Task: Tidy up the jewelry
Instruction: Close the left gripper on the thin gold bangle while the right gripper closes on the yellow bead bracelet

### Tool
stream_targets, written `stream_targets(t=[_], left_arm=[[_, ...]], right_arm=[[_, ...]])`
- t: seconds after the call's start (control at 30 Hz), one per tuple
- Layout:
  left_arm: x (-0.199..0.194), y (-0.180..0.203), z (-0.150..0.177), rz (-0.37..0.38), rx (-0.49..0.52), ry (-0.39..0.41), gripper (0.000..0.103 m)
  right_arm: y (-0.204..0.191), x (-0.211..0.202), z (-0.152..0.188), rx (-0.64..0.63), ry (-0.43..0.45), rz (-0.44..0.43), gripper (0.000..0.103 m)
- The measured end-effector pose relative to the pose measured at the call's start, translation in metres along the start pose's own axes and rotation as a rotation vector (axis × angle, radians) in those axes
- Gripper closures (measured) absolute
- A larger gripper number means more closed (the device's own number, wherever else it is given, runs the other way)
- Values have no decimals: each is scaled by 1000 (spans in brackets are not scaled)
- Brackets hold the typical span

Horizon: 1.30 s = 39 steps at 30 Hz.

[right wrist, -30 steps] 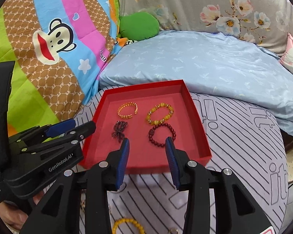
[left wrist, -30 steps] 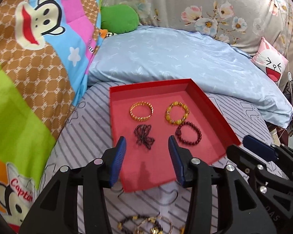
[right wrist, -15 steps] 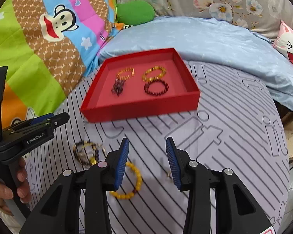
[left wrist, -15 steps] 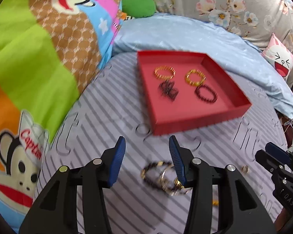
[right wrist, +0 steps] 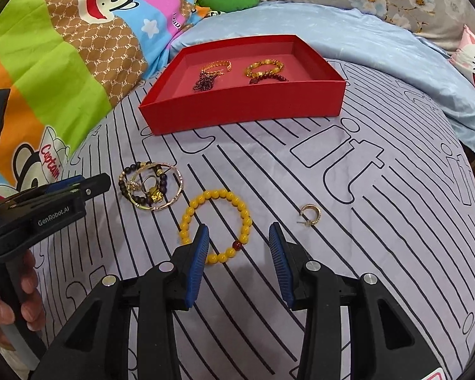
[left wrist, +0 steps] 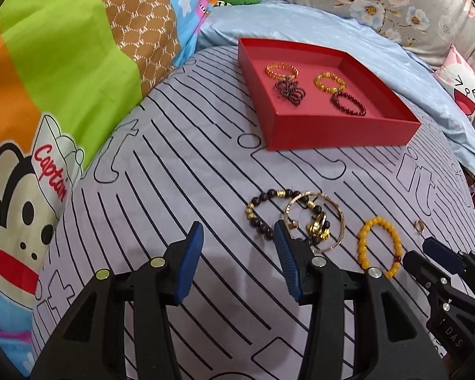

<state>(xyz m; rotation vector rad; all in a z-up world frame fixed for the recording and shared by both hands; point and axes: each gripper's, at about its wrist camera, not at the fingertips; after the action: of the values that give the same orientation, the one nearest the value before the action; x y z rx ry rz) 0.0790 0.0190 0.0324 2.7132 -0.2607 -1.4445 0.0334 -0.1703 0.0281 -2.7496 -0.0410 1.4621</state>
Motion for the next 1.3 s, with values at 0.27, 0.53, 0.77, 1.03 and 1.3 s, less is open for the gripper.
stream_targets(t=[0.27, 0.53, 0.77, 1.03, 1.3], left_arm=[[6, 9, -5, 14, 8, 4, 59], [25, 23, -10, 44, 50, -16, 60], [39, 28, -12, 56, 67, -36, 72], [41, 33, -15, 86, 86, -46, 87], [25, 28, -13, 161, 39, -50, 87]], right_arm=[[-2, 13, -6, -11, -13, 10, 75], [1, 28, -6, -7, -41, 11, 86], [1, 31, -5, -25, -31, 20, 89], [-1, 32, -6, -40, -28, 29, 95], [5, 17, -8, -14, -12, 8, 96]])
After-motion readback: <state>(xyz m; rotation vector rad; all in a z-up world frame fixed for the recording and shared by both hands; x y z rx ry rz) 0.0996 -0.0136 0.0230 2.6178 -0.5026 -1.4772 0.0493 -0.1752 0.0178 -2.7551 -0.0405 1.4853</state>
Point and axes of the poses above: each gripper's, at about its wrist camera, not at the fingertips, and x roughly the way its jaws point, y to its right, z to its underside, and after that the axes turned 5 degrees about z, right-handed
